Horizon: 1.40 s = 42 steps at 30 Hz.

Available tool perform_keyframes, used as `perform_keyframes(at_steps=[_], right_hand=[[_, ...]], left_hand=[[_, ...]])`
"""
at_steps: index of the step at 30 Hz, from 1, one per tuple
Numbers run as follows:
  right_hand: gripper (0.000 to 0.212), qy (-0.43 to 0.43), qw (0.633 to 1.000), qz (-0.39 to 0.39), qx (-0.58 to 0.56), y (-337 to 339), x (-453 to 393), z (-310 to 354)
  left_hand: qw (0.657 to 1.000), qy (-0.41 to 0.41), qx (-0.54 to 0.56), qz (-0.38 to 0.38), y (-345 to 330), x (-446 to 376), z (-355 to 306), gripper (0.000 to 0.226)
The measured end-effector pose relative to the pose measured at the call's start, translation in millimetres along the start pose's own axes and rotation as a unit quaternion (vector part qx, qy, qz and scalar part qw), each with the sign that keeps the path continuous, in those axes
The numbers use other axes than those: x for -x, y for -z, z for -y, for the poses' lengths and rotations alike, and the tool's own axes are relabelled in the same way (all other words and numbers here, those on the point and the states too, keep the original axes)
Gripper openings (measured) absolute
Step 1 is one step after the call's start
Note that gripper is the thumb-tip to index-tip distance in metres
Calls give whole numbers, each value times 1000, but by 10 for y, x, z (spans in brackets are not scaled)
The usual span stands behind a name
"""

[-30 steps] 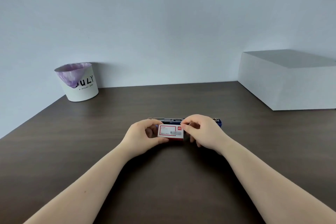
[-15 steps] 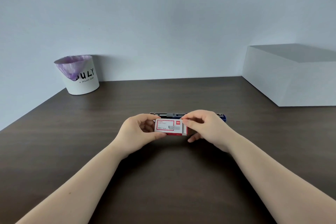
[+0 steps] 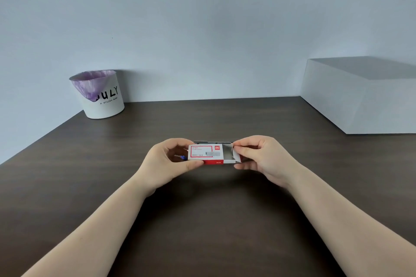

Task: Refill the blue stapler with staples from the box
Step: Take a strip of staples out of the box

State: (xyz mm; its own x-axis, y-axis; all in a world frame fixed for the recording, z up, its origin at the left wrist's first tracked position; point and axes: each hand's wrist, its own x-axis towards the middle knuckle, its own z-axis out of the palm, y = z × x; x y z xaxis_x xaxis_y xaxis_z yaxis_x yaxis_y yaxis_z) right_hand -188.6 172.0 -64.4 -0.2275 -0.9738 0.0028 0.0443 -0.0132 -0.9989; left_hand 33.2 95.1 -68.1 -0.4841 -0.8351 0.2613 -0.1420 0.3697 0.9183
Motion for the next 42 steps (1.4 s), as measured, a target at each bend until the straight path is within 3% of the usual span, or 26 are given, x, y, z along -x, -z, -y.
perform_keyframes(at_steps=[7, 13, 17, 20, 27, 33, 42], right_hand=[[13, -14, 1000, -5, 5, 27, -22, -4], [11, 8, 990, -5, 140, -28, 43, 18], [14, 127, 923, -56, 359, -26, 73, 102], [10, 168, 892, -21, 420, -18, 108, 152], [17, 148, 854, 65, 494, -37, 73, 73], [17, 131, 876, 45, 462, -80, 61, 62], [16, 142, 834, 86, 526, -91, 12, 115]], left_hand=[[993, -18, 111, -20, 42, 25, -97, 36], [995, -17, 101, -15, 60, 19, -85, 35], [996, -13, 90, -12, 69, -5, -60, 36], [997, -4, 73, 0, 63, -20, -25, 37], [999, 1, 35, 20, 52, -28, 27, 42], [999, 14, 13, 31, 58, -23, 25, 40], [999, 22, -3, 38, 54, -29, 24, 40]])
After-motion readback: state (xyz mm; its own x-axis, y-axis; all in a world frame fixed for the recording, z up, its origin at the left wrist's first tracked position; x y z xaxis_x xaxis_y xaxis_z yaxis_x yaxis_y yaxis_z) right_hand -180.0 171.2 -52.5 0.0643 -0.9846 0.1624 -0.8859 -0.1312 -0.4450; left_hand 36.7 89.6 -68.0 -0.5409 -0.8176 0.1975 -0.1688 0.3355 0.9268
